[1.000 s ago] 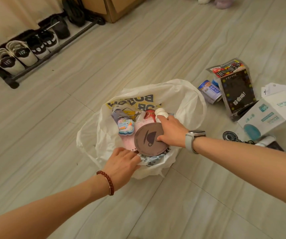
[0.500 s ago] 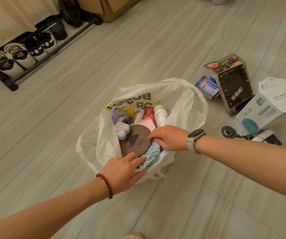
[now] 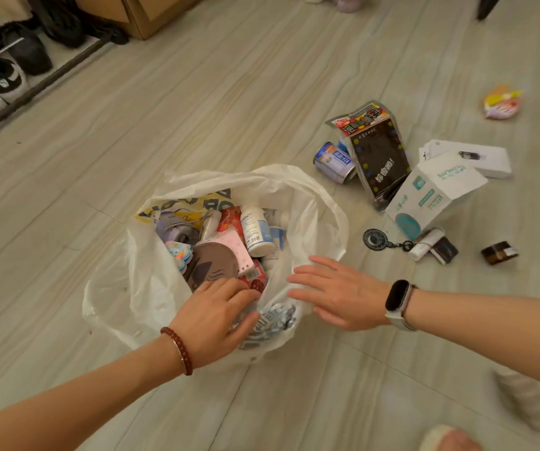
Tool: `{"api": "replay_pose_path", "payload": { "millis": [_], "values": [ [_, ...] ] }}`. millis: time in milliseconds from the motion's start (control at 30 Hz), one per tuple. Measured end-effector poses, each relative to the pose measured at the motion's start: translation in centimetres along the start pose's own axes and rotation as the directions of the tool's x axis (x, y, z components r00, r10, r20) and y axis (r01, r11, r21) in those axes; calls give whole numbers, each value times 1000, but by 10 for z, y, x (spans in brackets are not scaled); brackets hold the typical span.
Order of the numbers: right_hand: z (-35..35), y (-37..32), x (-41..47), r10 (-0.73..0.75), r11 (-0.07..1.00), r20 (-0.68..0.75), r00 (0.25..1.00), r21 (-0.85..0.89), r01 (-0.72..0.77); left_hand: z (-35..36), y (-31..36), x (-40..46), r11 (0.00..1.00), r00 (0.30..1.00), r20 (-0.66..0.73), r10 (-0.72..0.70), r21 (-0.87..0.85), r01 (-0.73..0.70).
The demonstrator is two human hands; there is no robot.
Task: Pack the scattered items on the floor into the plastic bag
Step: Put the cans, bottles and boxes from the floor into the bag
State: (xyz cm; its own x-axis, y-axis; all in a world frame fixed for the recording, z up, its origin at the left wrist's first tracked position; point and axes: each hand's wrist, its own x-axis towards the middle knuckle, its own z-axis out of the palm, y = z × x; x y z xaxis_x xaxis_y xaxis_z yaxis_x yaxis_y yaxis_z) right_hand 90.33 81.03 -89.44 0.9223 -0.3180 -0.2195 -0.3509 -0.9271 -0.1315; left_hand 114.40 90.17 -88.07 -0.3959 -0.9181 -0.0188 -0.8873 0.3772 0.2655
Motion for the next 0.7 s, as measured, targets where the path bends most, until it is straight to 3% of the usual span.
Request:
{"api": "replay_pose_path", "payload": {
  "millis": [133, 233, 333, 400, 467, 567, 633, 700],
  "values": [
    [-1, 8, -39, 359, 918, -125, 925, 228, -325, 1, 27, 53, 997, 996, -65, 55, -43, -58],
    [13, 18, -85, 617, 742, -84, 782, 394, -543, 7, 61, 102, 989, 990, -97, 100, -96, -109],
    [31, 29, -134, 778, 577, 13, 629, 383, -721, 25, 100, 153, 980, 989, -84, 121, -146, -133],
    [45, 27, -166, 879, 401, 96, 466, 379, -834, 47, 124, 183, 978, 996, -4, 87, -190, -86],
    [60, 20, -198, 943, 210, 174, 283, 348, -914, 74, 143, 212, 982, 993, 108, 49, -186, -28],
    [81, 3, -233, 941, 17, 323, 101, 252, -968, 113, 159, 246, 983, 981, 186, -63, -156, 93],
    [92, -6, -245, 912, -82, 408, 27, 248, -965, 133, 168, 259, 967, 964, 203, -174, -149, 206],
    [103, -9, -249, 875, -134, 484, 18, 277, -952, 148, 177, 263, 972, 962, 192, -193, -98, 215]
  ]
}}
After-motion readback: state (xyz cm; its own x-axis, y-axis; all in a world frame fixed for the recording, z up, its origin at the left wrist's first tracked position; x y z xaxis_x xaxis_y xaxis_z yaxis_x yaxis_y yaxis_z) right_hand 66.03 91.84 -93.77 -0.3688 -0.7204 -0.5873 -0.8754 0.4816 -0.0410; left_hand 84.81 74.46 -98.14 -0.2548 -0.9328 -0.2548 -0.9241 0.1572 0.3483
